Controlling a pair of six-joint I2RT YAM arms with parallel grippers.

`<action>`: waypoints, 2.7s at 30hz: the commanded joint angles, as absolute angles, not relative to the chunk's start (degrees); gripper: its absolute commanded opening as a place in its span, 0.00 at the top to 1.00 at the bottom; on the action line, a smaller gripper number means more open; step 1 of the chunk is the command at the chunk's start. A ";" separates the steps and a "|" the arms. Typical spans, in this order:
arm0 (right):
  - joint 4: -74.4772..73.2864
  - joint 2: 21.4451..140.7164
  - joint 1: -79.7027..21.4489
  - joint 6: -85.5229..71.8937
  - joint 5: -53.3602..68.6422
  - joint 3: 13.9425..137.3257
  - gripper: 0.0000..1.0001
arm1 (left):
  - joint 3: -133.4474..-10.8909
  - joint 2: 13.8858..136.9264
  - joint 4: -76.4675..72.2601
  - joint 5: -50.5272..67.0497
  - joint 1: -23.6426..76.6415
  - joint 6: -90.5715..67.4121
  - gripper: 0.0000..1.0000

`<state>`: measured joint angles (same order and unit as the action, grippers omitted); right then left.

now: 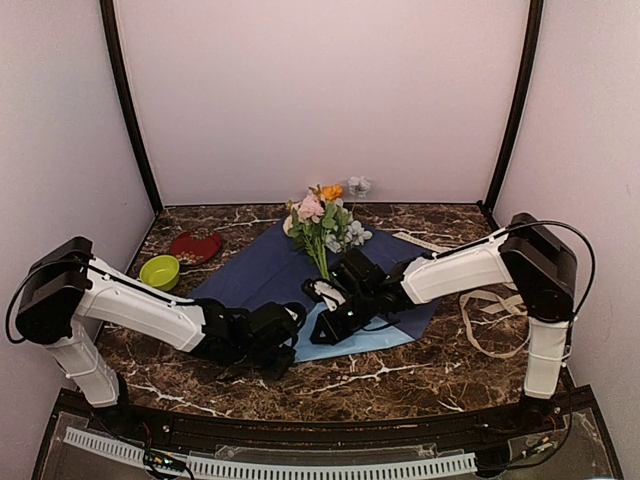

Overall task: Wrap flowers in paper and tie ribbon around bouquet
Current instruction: Adjust the 1/4-folded wrapping paper at the center of the board, then pick up the one-fourth-folded wrapping paper from the center of the board.

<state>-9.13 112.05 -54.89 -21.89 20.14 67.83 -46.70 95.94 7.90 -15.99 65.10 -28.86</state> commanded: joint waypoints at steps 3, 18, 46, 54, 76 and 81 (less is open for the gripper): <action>-9.30 116.52 -54.78 -23.66 21.09 69.74 0.94 | -43.84 91.94 13.38 -16.54 64.76 -31.44 0.58; -9.42 118.21 -54.14 -26.41 19.19 68.55 0.95 | -19.68 55.57 11.97 -23.82 64.60 -84.38 0.33; -9.34 116.38 -54.14 -25.83 18.34 67.01 0.95 | -11.11 69.95 -14.47 -21.52 60.73 -86.36 0.36; -9.11 116.66 -54.14 -25.83 18.19 66.43 0.95 | -12.38 69.80 -17.15 -24.14 60.73 -77.81 0.46; -9.53 117.53 -54.19 -27.04 16.79 66.44 0.95 | -27.67 74.73 -2.52 -30.89 60.31 -61.49 1.00; -9.20 117.82 -54.11 -27.89 16.82 66.38 0.95 | -35.72 78.06 2.42 -30.43 60.37 -56.25 1.00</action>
